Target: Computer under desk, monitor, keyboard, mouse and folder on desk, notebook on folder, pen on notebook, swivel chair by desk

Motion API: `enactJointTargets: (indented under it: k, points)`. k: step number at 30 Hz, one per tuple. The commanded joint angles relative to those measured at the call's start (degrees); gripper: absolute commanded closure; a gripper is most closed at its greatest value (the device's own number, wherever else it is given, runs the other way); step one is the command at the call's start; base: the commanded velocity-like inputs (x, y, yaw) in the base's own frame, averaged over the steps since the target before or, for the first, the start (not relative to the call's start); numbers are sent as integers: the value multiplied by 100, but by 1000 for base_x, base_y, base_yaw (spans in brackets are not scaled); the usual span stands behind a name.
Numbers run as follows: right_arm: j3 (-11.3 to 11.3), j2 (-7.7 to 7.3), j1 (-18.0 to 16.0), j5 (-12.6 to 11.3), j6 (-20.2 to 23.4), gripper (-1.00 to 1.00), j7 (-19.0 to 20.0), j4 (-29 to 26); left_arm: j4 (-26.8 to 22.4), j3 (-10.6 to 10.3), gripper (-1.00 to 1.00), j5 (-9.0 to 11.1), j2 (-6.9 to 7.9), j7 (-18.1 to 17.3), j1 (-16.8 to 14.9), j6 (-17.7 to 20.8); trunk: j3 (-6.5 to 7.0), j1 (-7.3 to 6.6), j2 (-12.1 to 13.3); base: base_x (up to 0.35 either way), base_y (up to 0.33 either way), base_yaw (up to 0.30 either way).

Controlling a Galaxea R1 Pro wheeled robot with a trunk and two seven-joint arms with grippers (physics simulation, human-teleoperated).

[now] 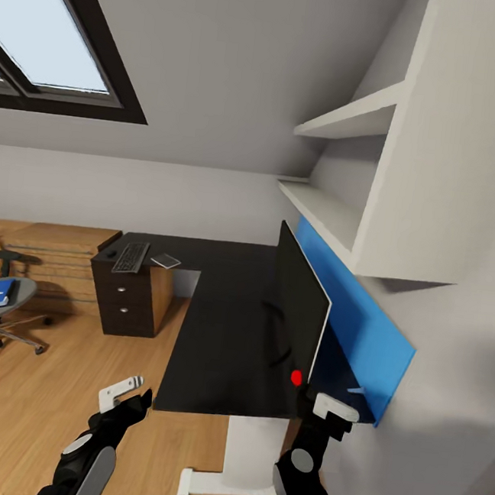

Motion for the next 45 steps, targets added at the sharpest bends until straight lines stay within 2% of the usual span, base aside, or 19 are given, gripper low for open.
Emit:
enactJointTargets:
  k: [1,6,9,11,15,18,19,21,22,25,28,31,33,37,40,45]
  points:
    - [4,1,-4,17,-12,-100,-19,16,34,-2,-100,54,2,41,-4,14,-7,-1,-9,-320,133,0]
    - [14,1,-4,13,-96,-100,6,261,593,10,-100,29,15,35,-6,-2,-7,-1,-9,-307,168,0]
    - [24,1,-4,11,-299,-100,6,518,841,21,-100,29,36,25,-10,-10,-7,-1,-9,-289,202,0]
    - [27,1,-4,3,-450,-100,5,607,1038,27,-100,32,96,18,-11,-14,-7,-1,-9,-248,240,0]
    - [18,1,-4,-13,-717,-100,0,855,1798,17,-100,21,362,8,-11,-10,-7,-1,-9,-109,294,0]
    - [18,1,-4,-22,-861,-100,3,1286,2380,-4,-100,11,502,3,-11,-20,-7,-1,-9,18,321,0]
    - [32,1,-4,-20,-1260,-100,120,2195,3026,-53,-100,-61,556,-4,-12,-209,-7,-1,-9,78,328,0]
    - [26,1,-4,-19,-1693,-100,382,2877,3536,-178,-100,-295,567,-12,-12,-609,-7,-1,-9,85,329,0]
    - [-3,1,-4,-18,-2399,-100,907,3977,4672,-404,-100,-735,573,-33,-11,-1696,-7,-1,-9,91,330,0]
    - [-5,1,-4,-13,-2723,-100,1078,4437,5203,-443,-100,-816,574,-281,-11,-2047,-7,-1,-9,91,330,0]
    - [-5,1,-4,-15,-2842,-100,1239,4737,5375,-446,-100,-836,578,-581,-11,-2167,-7,-1,-9,92,330,0]
    - [-10,1,-4,-17,-2900,-100,1641,4979,5463,-440,-100,-844,577,-800,-12,-2254,-7,-1,-9,92,330,0]
    - [-13,1,-4,-24,-2914,-100,1918,5053,5513,-439,-100,-845,576,-853,-12,-2333,-7,-1,-9,92,330,0]
    - [-19,1,-4,-37,-2924,-100,2221,5106,5701,-443,-100,-846,575,-891,-10,-2579,-10,-1,-9,92,330,22]
    - [-24,1,-4,-41,-2923,-100,2319,5119,5844,-446,-100,-847,571,-902,-11,-2786,-23,-1,-9,92,330,106]
    - [-30,1,-4,-44,-2921,-100,2368,5125,5924,-451,-100,-847,561,-907,-11,-2904,-53,-1,-9,99,330,145]
